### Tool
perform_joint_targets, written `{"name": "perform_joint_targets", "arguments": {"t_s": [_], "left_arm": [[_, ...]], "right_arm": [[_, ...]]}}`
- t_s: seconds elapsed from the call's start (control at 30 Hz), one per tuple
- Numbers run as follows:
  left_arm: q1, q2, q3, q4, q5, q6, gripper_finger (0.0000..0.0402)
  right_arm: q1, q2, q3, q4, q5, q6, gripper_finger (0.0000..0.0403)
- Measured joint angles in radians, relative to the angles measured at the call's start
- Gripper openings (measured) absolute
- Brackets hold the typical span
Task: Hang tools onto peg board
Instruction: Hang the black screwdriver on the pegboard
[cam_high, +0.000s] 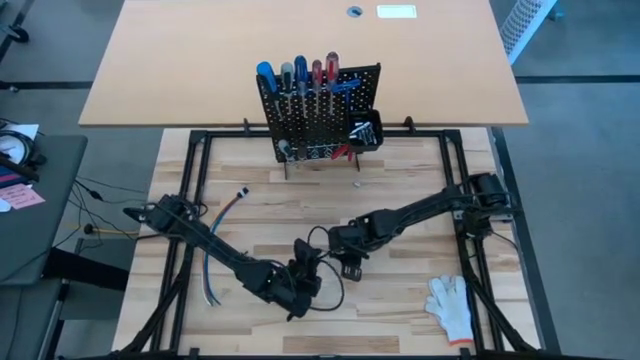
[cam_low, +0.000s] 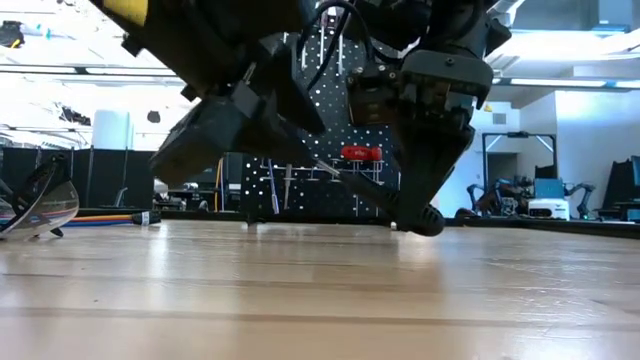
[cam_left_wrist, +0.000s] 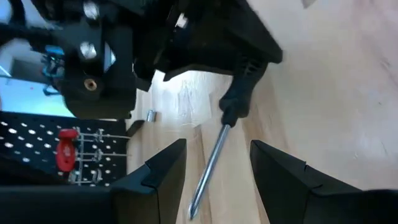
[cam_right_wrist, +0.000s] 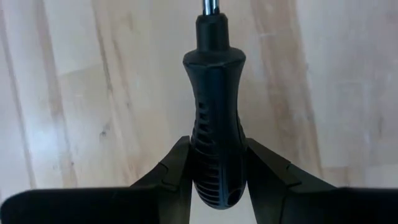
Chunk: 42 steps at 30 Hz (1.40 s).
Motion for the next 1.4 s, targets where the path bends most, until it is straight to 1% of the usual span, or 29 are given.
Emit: {"name": "perform_joint_targets", "arguments": {"t_s": [0.1, 0.2, 0.27, 0.5, 0.73, 0.77, 0.83, 0.97, 1.03, 1.1, 1.2, 1.3, 1.33, 1.4], "left_arm": [[0.019, 0.000, 0.000, 0.001, 0.014, -0.023, 0.0169], [0.039, -0.001, 0.000, 0.004, 0.078, -0.028, 0.0158], [0.052, -0.002, -0.002, -0.010, 0.101, -0.051, 0.0146], [0.059, -0.002, -0.003, -0.028, 0.111, -0.090, 0.0090], [0.058, -0.002, -0.005, -0.035, 0.206, -0.112, 0.0033], [0.058, -0.002, -0.005, -0.037, 0.216, -0.122, 0.0026], [0.058, -0.002, -0.006, -0.040, 0.227, -0.154, 0.0013], [0.058, -0.005, -0.005, -0.064, 0.205, -0.291, 0.0004], [0.056, -0.005, -0.016, -0.098, 0.179, -0.364, 0.0003], [0.041, -0.009, -0.048, -0.125, 0.134, -0.433, 0.0003], [0.009, -0.038, -0.111, -0.151, 0.076, -0.562, 0.0002], [-0.030, -0.085, -0.188, -0.146, 0.014, -0.691, 0.0002], [-0.044, -0.102, -0.211, -0.143, -0.009, -0.736, 0.0002], [-0.071, -0.136, -0.254, -0.122, -0.070, -0.811, 0.0001]], "right_arm": [[0.003, 0.000, 0.000, 0.017, -0.001, -0.002, 0.0113], [0.003, 0.000, 0.000, 0.041, -0.001, -0.008, 0.0113], [0.007, 0.000, 0.001, 0.050, -0.001, -0.009, 0.0113], [0.010, 0.000, 0.001, 0.060, -0.005, -0.013, 0.0113], [0.011, 0.001, 0.001, 0.057, -0.008, -0.023, 0.0113], [0.011, 0.001, 0.001, 0.058, -0.008, -0.024, 0.0118], [0.011, 0.001, 0.001, 0.060, -0.007, -0.030, 0.0141], [0.008, 0.001, 0.002, 0.062, 0.005, -0.079, 0.0209], [0.010, -0.017, 0.001, 0.036, 0.049, -0.098, 0.0234], [0.023, -0.049, 0.001, 0.011, 0.155, -0.103, 0.0248], [0.059, -0.119, -0.003, -0.024, 0.341, -0.113, 0.0253], [0.105, -0.210, -0.064, -0.012, 0.494, -0.123, 0.0253], [0.122, -0.244, -0.092, 0.000, 0.534, -0.125, 0.0253], [0.155, -0.308, -0.164, 0.074, 0.561, -0.138, 0.0253]]}}
